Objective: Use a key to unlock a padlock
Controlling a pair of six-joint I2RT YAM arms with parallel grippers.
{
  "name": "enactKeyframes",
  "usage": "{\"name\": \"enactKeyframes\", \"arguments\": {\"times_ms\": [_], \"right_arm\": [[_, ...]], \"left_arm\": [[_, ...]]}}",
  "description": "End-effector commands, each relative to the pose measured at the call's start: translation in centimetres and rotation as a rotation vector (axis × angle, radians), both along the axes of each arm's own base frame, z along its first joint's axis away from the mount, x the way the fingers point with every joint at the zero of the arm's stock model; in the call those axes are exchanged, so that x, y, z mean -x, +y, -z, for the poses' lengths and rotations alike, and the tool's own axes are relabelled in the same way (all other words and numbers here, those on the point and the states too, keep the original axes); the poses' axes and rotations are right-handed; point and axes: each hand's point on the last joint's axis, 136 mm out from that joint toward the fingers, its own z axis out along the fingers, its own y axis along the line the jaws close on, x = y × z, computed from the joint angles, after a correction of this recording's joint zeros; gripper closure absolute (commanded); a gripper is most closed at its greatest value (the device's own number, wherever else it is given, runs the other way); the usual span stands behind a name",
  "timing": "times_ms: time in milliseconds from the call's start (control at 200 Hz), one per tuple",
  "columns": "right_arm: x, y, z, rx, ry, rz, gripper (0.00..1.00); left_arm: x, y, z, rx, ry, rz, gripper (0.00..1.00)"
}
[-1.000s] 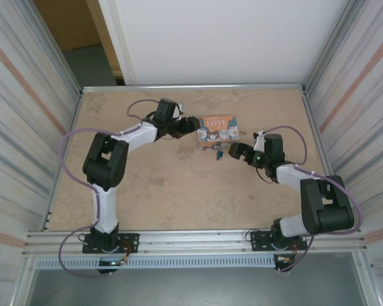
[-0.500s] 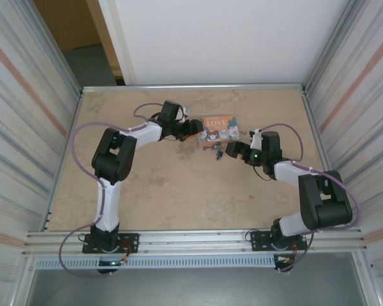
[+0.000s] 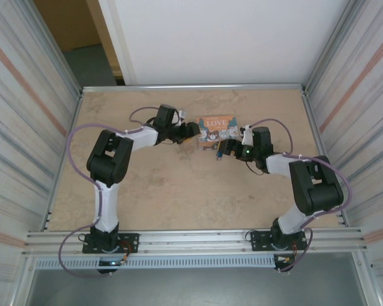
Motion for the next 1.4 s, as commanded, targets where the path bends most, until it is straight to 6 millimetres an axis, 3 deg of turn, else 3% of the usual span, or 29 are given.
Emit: {"name": "enactKeyframes", "arguments": {"times_ms": [0,336,762,1022,1393], "right_arm": [[-1.0,0.9,-0.5,0.009,-0.058,-0.025,0.17],[-1.6,1.9,0.7,0.049,-0.114,-0.059,0.18],[-3.1,2.8,0.9,0.069,-0.188,-0.093,0.27],[-3.0,4.0,1.4,0.046,-0.180,-0.145,0.34],[-2.8,3.9,2.0,0.047,-0.161,-0.148,0.43]], "left_arm": [[1.9,2.4,3.9,-0.097,0.130,-0.039,0.38],[1.7,2.2,3.4,-0.088,0.121,-0.037,0.38],[1.7,2.1,3.5,-0.090,0.127,-0.037,0.38],[1.9,2.2,3.6,-0.088,0.133,-0.038,0.38],[1.9,2.2,3.7,-0.089,0.140,-0.045,0.38]]}}
